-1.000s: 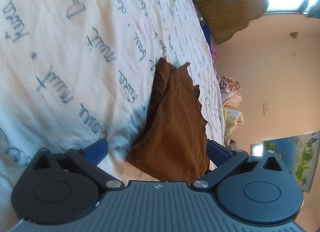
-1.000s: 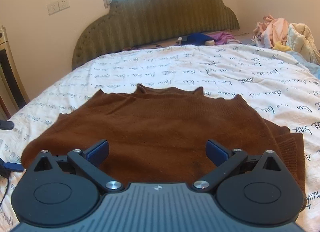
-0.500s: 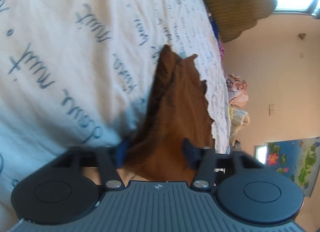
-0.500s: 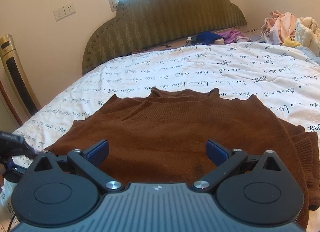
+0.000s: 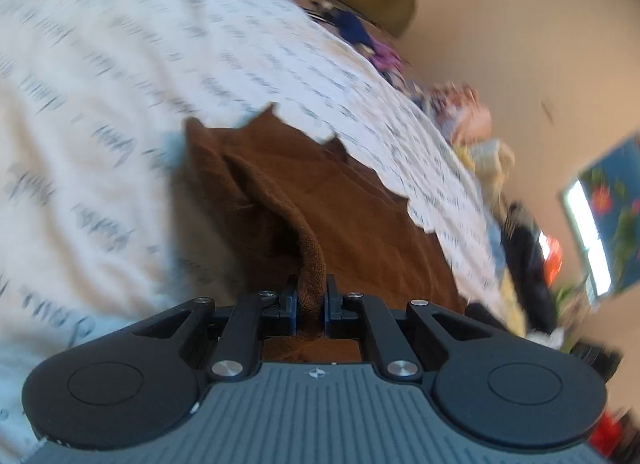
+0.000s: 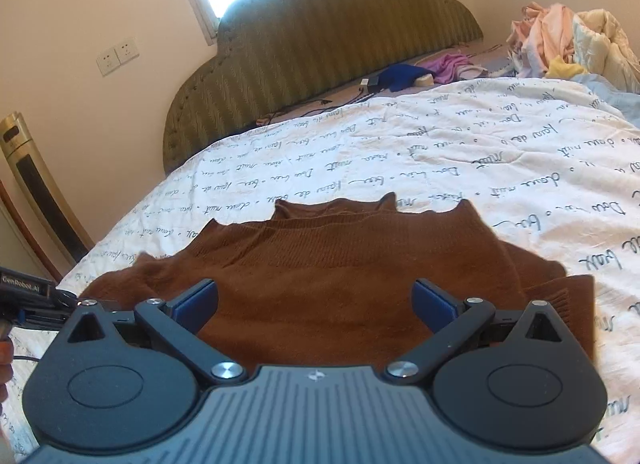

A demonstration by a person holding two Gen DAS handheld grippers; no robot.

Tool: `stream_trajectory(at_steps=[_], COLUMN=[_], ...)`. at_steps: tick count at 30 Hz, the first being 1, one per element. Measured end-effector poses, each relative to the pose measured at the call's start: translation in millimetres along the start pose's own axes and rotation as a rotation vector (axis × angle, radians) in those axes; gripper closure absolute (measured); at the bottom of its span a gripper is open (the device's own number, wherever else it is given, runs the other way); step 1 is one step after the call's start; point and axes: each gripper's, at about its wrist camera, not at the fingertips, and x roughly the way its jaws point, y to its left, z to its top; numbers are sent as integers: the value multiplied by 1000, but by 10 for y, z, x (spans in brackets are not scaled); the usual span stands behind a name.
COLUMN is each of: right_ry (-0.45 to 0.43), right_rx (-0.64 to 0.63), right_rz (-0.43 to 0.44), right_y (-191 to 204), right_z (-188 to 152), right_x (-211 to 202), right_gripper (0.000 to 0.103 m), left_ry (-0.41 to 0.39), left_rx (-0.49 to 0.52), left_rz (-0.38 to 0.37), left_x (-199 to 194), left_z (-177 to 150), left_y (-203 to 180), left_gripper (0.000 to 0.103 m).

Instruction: Fold small clothes

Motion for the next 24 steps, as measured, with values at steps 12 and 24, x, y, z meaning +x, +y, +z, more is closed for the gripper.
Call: stream_trajectory(at_steps=[12, 24], right_ry=[-9, 375], right_rx=[-38, 360], right_rz=[-97, 379], right_y=[-418, -306], right_z=[111, 549], right_x=[-227, 1182], right_gripper=[0, 0], left_ry=[113, 35], left_rx=[164, 8], left_rz=[22, -116], left_x=[887, 874], left_z=[-510, -725], left_y=[-607, -128], left_gripper=[93, 85])
